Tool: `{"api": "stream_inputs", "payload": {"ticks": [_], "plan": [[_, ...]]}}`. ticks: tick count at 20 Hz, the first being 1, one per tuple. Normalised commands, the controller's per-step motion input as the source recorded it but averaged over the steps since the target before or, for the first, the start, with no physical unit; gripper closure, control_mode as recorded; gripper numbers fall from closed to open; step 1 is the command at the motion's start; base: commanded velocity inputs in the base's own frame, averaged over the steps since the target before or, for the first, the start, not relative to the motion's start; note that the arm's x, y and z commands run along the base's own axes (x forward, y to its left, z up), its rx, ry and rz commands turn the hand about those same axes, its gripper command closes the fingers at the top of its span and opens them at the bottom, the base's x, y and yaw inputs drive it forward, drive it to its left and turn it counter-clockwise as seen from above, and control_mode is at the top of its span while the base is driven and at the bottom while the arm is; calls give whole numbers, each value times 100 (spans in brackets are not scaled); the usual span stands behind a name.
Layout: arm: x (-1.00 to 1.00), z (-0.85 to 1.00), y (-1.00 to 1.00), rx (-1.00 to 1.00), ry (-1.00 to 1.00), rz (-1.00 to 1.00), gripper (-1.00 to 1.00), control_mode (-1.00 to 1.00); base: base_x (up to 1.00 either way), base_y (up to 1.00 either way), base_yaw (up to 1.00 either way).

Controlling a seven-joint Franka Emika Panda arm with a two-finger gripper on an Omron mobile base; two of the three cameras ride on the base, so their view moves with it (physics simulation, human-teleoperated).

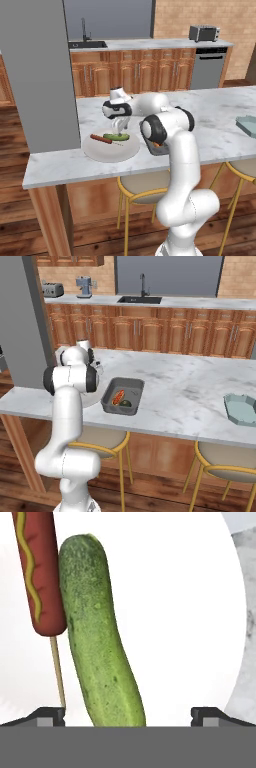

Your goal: Place one cooked food and one vegetable from the large plate to each tupperware container.

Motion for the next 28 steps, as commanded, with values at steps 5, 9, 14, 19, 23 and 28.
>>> {"api": "stream_inputs", "payload": {"ticks": [5,9,14,19,23,28], "plan": [[0,-12,0,0,2,2,-100,-100,0,0,0],[0,-11,0,0,3,1,-100,-100,0,0,0],[0,-11,0,0,2,0,-100,-100,0,0,0],[0,-11,0,0,0,0,-100,-100,0,0,0],[0,-10,0,0,0,0,-100,-100,0,0,0],[0,-8,0,0,0,1,-100,-100,0,0,0]]}}
